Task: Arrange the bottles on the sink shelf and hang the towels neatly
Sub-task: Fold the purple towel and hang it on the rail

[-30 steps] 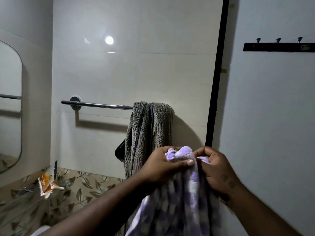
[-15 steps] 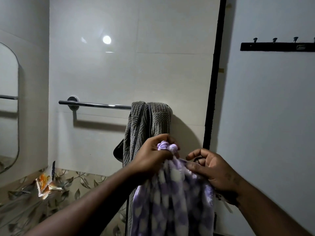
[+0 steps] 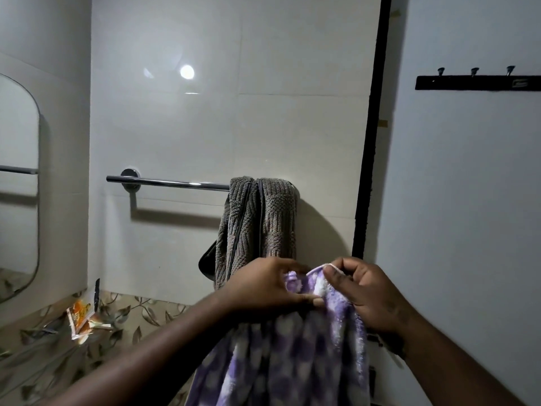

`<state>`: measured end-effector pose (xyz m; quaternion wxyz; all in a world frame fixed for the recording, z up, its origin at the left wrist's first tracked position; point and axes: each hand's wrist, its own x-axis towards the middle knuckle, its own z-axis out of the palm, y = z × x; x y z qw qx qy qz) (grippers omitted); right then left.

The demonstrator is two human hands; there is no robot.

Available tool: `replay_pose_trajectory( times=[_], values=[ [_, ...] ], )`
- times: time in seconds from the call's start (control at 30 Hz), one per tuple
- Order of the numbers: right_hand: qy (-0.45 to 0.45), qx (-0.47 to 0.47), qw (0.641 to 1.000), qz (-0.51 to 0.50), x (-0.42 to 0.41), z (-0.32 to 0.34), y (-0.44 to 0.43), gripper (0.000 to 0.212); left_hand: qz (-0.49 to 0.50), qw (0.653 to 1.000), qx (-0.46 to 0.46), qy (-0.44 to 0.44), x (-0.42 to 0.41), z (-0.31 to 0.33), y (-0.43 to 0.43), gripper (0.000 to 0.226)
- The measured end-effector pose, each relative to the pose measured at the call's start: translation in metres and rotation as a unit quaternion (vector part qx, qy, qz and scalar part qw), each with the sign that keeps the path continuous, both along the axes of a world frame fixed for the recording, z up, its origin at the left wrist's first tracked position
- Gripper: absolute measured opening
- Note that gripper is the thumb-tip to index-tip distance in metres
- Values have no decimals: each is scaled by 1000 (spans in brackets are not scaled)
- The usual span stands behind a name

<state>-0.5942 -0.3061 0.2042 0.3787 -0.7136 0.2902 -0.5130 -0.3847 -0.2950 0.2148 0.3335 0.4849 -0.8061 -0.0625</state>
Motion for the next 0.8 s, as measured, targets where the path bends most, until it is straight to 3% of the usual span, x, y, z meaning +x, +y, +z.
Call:
replay_pose_trajectory(
  times=[0.03, 0.07, 0.2, 0.3, 0.4, 0.53, 0.63, 0.73, 0.8],
  values=[
    [3, -6, 1000, 3, 2, 1, 0, 24, 9, 1000, -22, 4, -4, -1, 0, 32],
    [0, -8, 1000, 5, 3, 1, 0, 20, 10, 998, -42, 36, -5, -2, -1, 36],
    [26, 0, 999, -18, -2, -9, -2, 22, -11, 962, -78, 261, -2, -5, -12, 44],
    [136, -57, 981, -130, -6, -21, -6, 10, -54, 929, -11, 367, -4, -8, -9, 22],
    [108, -79, 967, -218, -2, -27, -5, 14, -89, 902, 25, 421, -8, -12, -8, 10],
    [-26, -55, 980, -190, 12, -15, -4, 16, -122, 912, 9, 391, -20, -15, -6, 33],
    [-44, -41, 987, -148, 23, -12, -4, 15, -138, 943, 6, 304, -26, -9, 2, 36],
    [-21, -53, 987, -151, 19, -13, -5, 17, 3, 992, -84, 94, -19, 2, 10, 31],
    [7, -61, 987, -152, 13, -16, -6, 16, 81, 985, -147, 32, -15, 7, 12, 29]
  ],
)
